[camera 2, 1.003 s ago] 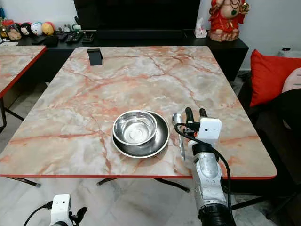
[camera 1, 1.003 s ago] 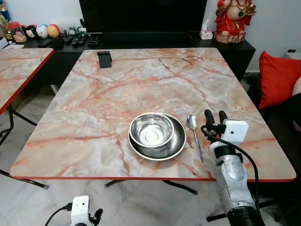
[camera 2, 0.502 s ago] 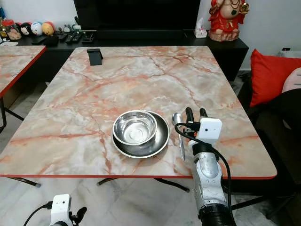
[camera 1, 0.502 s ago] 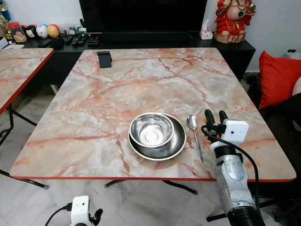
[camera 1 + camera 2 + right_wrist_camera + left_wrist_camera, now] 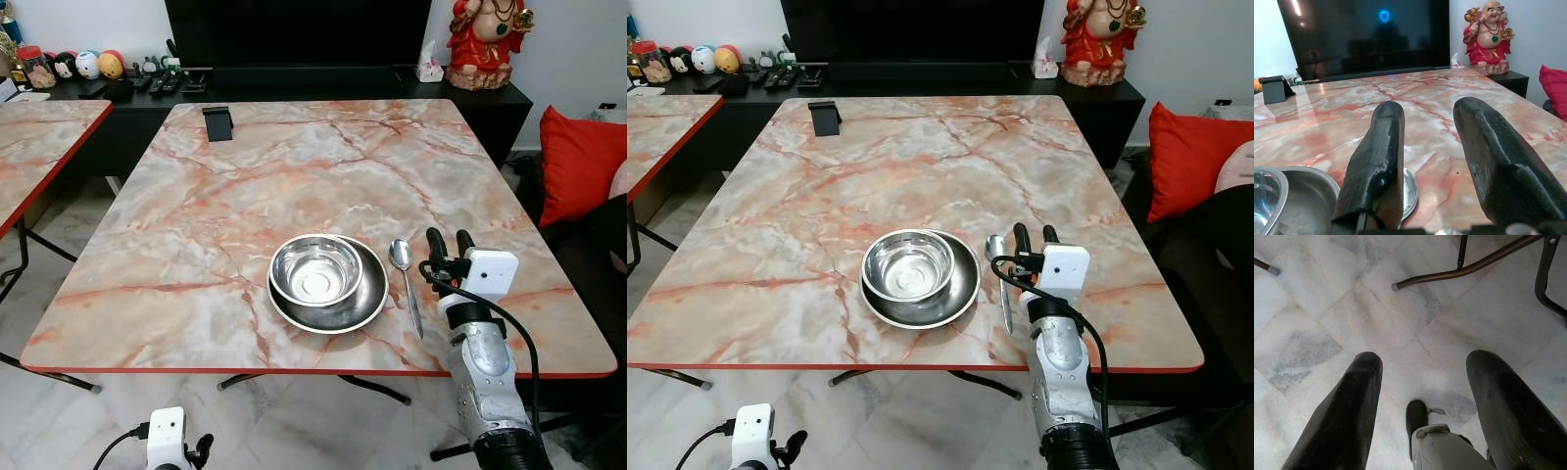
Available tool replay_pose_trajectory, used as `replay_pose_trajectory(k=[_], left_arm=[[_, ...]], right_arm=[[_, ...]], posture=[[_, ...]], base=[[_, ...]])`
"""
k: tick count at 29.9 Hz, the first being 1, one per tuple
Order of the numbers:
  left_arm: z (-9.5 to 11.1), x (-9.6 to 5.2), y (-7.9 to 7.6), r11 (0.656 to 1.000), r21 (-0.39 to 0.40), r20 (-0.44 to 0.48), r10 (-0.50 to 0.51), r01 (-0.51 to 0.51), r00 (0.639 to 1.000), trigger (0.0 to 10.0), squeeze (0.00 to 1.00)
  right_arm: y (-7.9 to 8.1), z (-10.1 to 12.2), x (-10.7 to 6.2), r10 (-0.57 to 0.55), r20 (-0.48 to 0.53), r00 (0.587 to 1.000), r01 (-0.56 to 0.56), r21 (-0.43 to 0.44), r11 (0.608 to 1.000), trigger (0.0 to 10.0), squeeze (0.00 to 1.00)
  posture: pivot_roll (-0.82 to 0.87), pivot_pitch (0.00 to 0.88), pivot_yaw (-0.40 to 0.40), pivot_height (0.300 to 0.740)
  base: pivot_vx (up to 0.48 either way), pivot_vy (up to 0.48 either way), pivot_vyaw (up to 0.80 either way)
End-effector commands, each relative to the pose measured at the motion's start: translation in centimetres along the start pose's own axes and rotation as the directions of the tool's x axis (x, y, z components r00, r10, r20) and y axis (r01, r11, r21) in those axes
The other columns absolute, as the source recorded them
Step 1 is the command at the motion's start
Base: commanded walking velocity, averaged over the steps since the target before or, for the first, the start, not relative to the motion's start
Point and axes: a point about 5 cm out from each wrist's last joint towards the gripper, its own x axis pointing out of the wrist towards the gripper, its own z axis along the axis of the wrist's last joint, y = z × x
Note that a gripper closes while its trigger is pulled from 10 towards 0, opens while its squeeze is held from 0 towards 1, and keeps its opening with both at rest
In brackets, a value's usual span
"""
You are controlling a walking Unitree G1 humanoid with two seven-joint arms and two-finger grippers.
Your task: Setting the table
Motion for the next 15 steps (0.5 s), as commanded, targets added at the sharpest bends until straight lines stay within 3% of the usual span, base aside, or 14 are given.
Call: replay_pose_trajectory(k=[1, 7, 15], left_arm=[[-0.74, -0.21, 0.10, 1.000, -0.004, -0.028, -0.001, 0.001, 1.000, 10.0, 0.00], [-0.87, -0.22, 0.11, 1.000, -0.014, -0.039, 0.000, -0.001, 0.999, 10.0, 0.00], [-0.93, -0.23, 0.09, 1.000, -0.018, -0.044, 0.002, -0.003, 0.999, 10.0, 0.00]], right_arm=[[0.03, 0.30, 0.24, 0.000, 0.011, 1.000, 0.000, 0.005, 1.000, 10.0, 0.00], [0.05, 0.28, 0.26, -0.001, 0.010, 1.000, 0.001, 0.005, 1.000, 10.0, 0.00], [0.10, 0.37, 0.35, 0.000, 0.015, 1.000, 0.000, 0.008, 1.000, 10.0, 0.00]], posture=[[-0.07, 0.000, 0.007, 0.740], [-0.07, 0.000, 0.007, 0.740], [-0.07, 0.000, 0.008, 0.740]], base=[[0.000, 0.000, 0.00], [0.000, 0.000, 0.00], [0.000, 0.459, 0.00]])
